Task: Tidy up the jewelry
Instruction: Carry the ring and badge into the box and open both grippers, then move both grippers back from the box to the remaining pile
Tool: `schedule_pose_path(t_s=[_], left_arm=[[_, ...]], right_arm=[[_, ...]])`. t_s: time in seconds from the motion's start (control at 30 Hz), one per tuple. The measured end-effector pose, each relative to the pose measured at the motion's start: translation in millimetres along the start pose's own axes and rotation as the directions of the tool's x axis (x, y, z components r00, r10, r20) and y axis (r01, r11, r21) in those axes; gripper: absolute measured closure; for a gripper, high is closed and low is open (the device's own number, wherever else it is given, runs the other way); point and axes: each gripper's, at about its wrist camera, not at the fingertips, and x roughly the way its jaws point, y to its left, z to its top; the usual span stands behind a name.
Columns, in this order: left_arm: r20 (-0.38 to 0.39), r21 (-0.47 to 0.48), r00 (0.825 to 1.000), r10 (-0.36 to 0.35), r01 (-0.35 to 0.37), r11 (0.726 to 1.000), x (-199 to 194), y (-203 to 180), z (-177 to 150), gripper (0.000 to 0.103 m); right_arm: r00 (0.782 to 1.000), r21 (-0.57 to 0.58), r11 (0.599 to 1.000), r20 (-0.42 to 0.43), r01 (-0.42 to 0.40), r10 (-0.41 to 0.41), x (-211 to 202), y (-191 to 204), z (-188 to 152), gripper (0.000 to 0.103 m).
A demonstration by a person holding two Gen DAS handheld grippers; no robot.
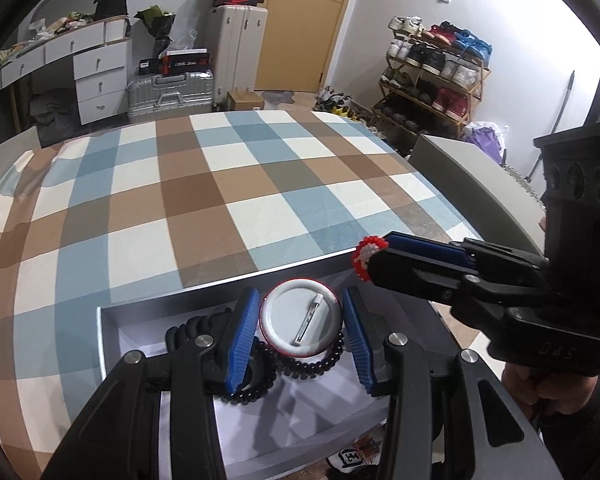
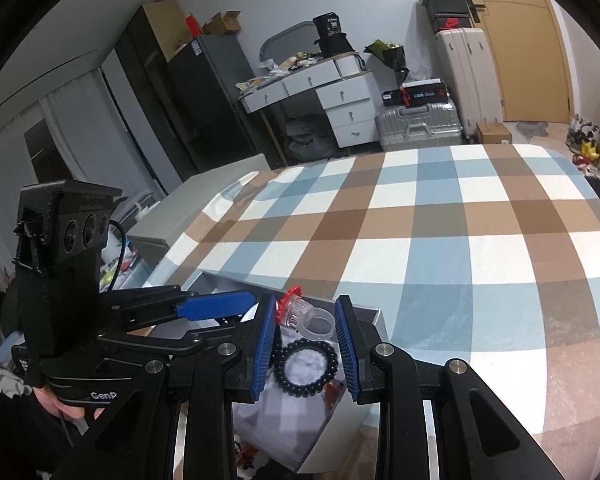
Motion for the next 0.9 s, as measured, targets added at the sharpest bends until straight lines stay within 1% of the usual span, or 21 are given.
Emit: schedule_pose_path(t_s=[0.07,0.1,0.17,0.23,0.27,0.3,0.33,0.4,0.43,0.5,0.53,0.6,0.7,0.73,0.8,0.9], left_arm=[[0.007,-0.009,0.999,-0.035,0.035,0.999,0.0,1.6,0.5,0.066],[0.009,-0.013,0.999,-0.039,0.039,0.999,0.2,2.1,0.7,0.066],[0.014,-0.021,0.998,-0.056,0.056,0.998,0.1,4.1,1.4,0.066],[0.014,-0.032,0.996,-0.083,0.084,0.996,-0.8,5.1,2.2,0.065],[0.016,-0.032,0.996,-0.090,0.091,0.995,-2.1,4.5,2.4,0.064],[0.020,-0.030,0.996,-0.085,0.086,0.996,-3.4,3.3,2.5,0.060],[0.028,-0.024,0.997,-0.077,0.078,0.997,-4.8,2.2,2.4,0.049],[0.046,-0.022,0.998,-0.052,0.053,0.998,-6.9,1.6,1.1,0.038],[0.056,-0.033,0.998,-0.042,0.044,0.998,-9.5,2.5,0.3,0.037],[0.056,-0.038,0.997,-0.056,0.058,0.998,-12.9,4.0,-0.4,0.035],[0.059,-0.043,0.997,-0.046,0.048,0.998,-16.0,4.1,-1.1,0.035],[0.078,-0.040,0.996,-0.032,0.035,0.999,-22.0,3.1,-3.0,0.034],[0.093,-0.024,0.996,-0.004,0.006,1.000,-30.9,-1.6,-6.3,0.033],[0.098,-0.017,0.995,0.012,-0.010,1.000,-34.5,-4.2,-8.2,0.032],[0.109,-0.002,0.993,0.048,-0.048,0.999,-39.2,-7.9,-11.5,0.030],[0.134,0.018,0.987,0.092,-0.095,0.995,-48.4,-13.8,-17.7,0.028]], right_arm=[[1.000,0.022,1.000,-0.021,0.009,-0.009,4.0,-3.4,1.1,0.074],[1.000,0.037,0.999,-0.023,0.003,-0.003,5.4,-5.3,1.4,0.073],[1.000,0.047,0.999,-0.019,-0.009,0.009,5.3,-6.9,1.6,0.073],[1.000,0.053,0.999,-0.014,0.001,0.000,3.6,-7.3,2.4,0.072],[1.000,0.057,0.998,-0.007,-0.012,0.012,2.1,-7.1,3.0,0.072],[1.000,0.059,0.998,0.000,-0.021,0.021,0.3,-6.7,3.3,0.072],[1.000,0.059,0.998,0.006,-0.018,0.018,-0.8,-6.3,3.5,0.071],[1.000,0.070,0.997,0.018,-0.010,0.009,-5.2,-8.5,3.5,0.054],[1.000,0.087,0.996,0.021,-0.016,0.015,-7.8,-11.2,3.5,0.053],[0.998,0.117,0.991,0.038,-0.060,0.056,-16.1,-15.3,2.6,0.053],[0.997,0.123,0.990,0.052,-0.061,0.055,-22.3,-15.6,1.6,0.053],[0.997,0.118,0.992,0.071,-0.050,0.042,-32.3,-13.4,0.3,0.048],[0.995,0.116,0.993,0.102,-0.031,0.019,-48.7,-10.1,-2.4,0.045],[0.994,0.118,0.993,0.107,-0.027,0.014,-52.2,-9.8,-2.8,0.043],[0.992,0.123,0.992,0.123,-0.017,0.002,-61.2,-8.7,-5.0,0.035],[0.989,0.119,0.993,0.143,0.006,-0.023,-72.8,-4.1,-8.8,0.032]])
